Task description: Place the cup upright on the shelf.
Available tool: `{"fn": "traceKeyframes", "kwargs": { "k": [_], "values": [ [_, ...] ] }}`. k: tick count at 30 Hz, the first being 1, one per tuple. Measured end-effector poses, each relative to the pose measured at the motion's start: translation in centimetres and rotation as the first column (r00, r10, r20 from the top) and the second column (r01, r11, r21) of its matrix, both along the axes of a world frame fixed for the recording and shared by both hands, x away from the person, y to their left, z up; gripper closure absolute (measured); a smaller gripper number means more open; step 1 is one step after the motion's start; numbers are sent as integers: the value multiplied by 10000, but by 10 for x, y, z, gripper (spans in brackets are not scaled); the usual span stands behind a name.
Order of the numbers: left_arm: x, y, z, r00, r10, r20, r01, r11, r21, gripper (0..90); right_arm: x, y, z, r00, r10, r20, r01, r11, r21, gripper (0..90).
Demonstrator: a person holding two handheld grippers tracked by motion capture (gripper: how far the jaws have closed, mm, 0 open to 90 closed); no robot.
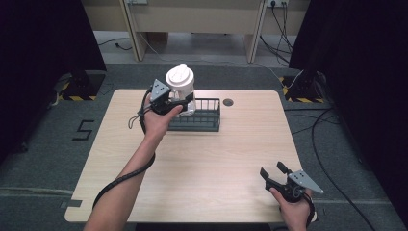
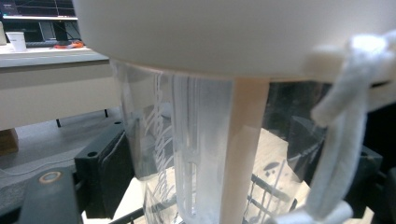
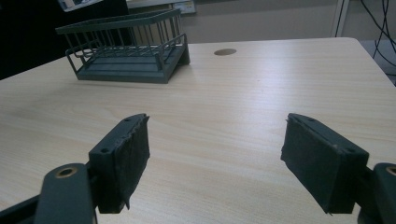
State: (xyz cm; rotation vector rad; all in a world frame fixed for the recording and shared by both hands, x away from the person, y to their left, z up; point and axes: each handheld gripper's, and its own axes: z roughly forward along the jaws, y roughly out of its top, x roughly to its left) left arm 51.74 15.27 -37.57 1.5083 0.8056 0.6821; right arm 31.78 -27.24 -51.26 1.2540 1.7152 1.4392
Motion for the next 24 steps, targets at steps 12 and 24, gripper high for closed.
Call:
{"fn": "traceKeyframes", "kwargs": {
  "k": [12, 24],
  "values": [
    [15, -2, -6, 9992, 245, -325, -243, 9997, 44, 167, 0, 0, 0, 10000, 8, -26, -8, 10000, 53, 235],
    [30, -7, -12, 9972, 457, -590, -454, 9989, 65, 167, 0, -1, 0, 10000, 14, -14, -14, 10000, 63, 235]
  ]
}}
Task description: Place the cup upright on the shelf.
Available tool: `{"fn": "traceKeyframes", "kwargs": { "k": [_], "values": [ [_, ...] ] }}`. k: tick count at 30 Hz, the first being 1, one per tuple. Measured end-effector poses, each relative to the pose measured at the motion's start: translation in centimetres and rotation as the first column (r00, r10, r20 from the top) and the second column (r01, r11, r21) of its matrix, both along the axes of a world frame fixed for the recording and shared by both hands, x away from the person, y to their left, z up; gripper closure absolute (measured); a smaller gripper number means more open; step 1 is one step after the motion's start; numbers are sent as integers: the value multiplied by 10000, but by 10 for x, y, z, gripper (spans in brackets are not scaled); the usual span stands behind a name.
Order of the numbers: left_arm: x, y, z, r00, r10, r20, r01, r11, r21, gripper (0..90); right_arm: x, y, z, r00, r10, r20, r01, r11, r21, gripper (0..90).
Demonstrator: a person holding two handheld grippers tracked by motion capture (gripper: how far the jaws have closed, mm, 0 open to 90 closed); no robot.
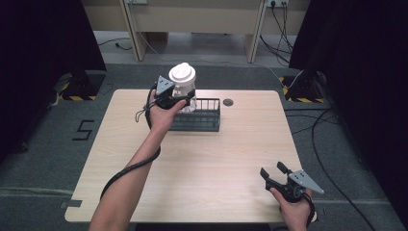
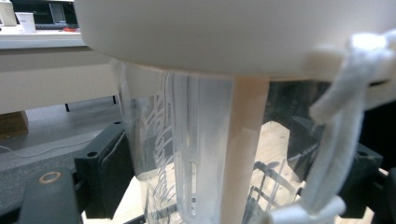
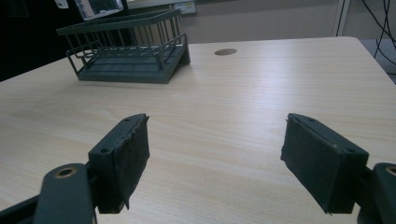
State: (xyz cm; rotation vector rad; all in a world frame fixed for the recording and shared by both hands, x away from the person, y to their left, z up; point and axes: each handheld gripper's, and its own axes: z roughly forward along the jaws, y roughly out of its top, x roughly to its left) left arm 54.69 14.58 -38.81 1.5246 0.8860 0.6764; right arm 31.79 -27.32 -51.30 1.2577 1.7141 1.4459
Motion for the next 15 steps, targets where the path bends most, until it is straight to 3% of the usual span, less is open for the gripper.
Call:
{"fn": "traceKeyframes", "kwargs": {
  "k": [15],
  "values": [
    [10, -9, -13, 9991, 149, -393, -143, 9998, 153, 166, 0, 0, 0, 10000, 53, -9, -53, 10000, -14, 235]
  ]
}}
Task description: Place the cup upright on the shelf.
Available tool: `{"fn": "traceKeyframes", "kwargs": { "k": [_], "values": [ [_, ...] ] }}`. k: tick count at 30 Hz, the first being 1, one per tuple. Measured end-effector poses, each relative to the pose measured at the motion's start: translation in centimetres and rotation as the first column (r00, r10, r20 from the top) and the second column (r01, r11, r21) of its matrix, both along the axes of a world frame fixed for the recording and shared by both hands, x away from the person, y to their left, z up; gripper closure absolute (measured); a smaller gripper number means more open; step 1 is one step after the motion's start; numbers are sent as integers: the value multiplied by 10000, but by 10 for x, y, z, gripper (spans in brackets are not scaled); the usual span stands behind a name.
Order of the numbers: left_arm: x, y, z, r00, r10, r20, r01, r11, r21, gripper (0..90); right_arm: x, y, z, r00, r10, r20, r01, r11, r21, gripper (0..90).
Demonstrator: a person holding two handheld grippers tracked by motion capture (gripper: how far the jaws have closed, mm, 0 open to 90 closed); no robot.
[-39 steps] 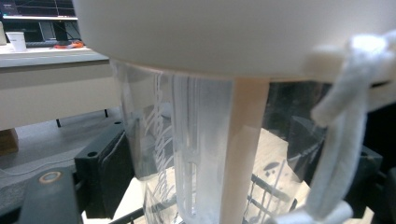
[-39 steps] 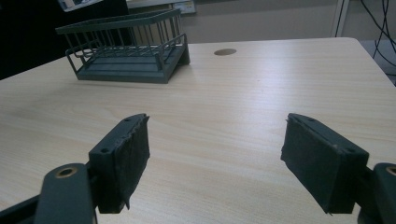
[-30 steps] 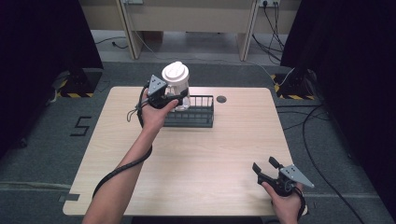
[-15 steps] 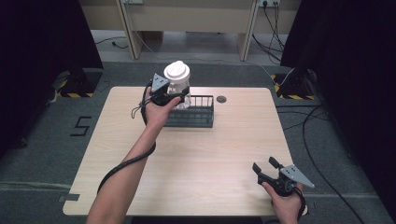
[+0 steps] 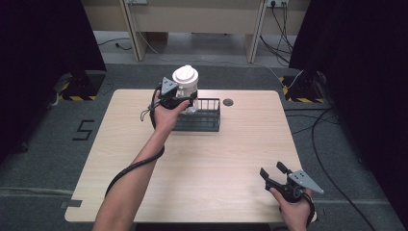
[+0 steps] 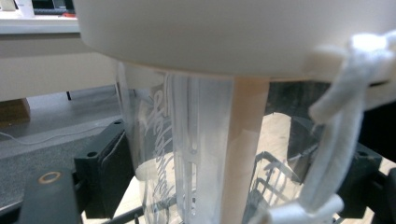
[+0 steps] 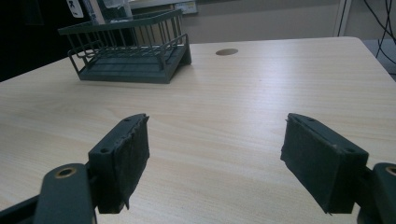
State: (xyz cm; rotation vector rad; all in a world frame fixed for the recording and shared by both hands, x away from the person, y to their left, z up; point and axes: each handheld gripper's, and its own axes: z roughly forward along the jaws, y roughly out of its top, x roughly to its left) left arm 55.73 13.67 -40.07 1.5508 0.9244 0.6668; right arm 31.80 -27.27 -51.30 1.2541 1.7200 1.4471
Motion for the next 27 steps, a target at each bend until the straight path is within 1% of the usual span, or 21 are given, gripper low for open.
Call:
{"fn": "traceKeyframes", "kwargs": {
  "k": [5, 13, 18, 27],
  "values": [
    [2, -3, -9, 9996, 116, -248, -114, 9999, 74, 166, 0, 0, 0, 10000, 12, 8, -12, 10000, 4, 235],
    [3, -7, -14, 9992, 132, -379, -127, 9998, 152, 166, 0, 0, 0, 10000, 23, 4, -23, 10000, 5, 235],
    [4, -9, -18, 9984, 200, -520, -183, 9993, 319, 166, 0, 1, 0, 10000, 48, -2, -48, 10000, 3, 236],
    [6, -13, -27, 9969, 243, -745, -211, 9988, 436, 166, 0, 1, 0, 10000, 81, -10, -81, 10000, -12, 237]
  ]
}}
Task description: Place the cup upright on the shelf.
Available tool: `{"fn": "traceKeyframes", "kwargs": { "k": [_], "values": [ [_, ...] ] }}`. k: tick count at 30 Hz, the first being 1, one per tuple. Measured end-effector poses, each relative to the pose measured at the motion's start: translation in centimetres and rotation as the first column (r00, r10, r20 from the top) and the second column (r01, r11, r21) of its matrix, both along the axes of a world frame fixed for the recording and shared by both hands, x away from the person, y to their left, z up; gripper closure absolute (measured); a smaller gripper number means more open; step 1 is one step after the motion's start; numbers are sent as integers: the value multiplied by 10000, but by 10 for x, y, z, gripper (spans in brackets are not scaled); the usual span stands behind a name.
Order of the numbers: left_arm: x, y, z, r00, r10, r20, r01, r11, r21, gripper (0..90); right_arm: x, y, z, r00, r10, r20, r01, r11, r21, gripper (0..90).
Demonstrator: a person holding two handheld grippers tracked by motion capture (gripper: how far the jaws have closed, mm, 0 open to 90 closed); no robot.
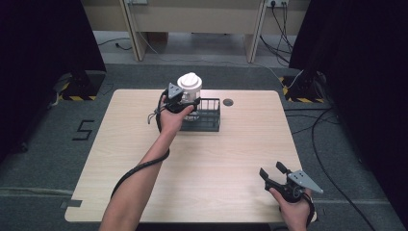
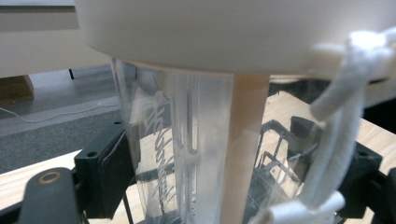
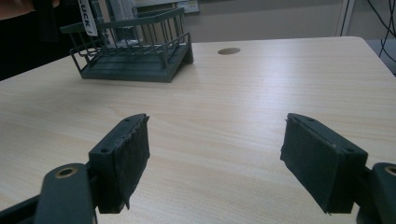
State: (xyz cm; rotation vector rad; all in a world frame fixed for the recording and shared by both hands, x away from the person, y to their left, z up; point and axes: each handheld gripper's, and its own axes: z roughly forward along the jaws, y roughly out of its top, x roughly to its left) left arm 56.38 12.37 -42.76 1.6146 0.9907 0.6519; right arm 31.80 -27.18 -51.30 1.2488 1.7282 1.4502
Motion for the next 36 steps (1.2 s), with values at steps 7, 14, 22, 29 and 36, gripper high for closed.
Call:
{"fn": "traceKeyframes", "kwargs": {
  "k": [7, 14, 22, 29, 36],
  "values": [
    [1, 0, -5, 10000, 56, -76, -57, 10000, -73, 166, 0, 1, 0, 10000, 20, -13, -20, 10000, -22, 238],
    [2, -1, -6, 9999, 76, -70, -75, 10000, 17, 165, 0, 1, 0, 10000, 31, 17, -31, 10000, -54, 238],
    [0, 1, -7, 9999, -75, -137, 76, 9999, 71, 160, 0, 2, 0, 10000, 78, 7, -78, 9999, -69, 238],
    [-1, 0, -9, 9996, -135, -262, 137, 9999, 50, 143, 0, 2, 0, 10000, 95, -10, -95, 9999, -85, 238],
    [-3, 0, -11, 9995, -128, -281, 131, 9998, 114, 141, 0, 2, 0, 9999, 102, -20, -102, 9999, -69, 237]
  ]
}}
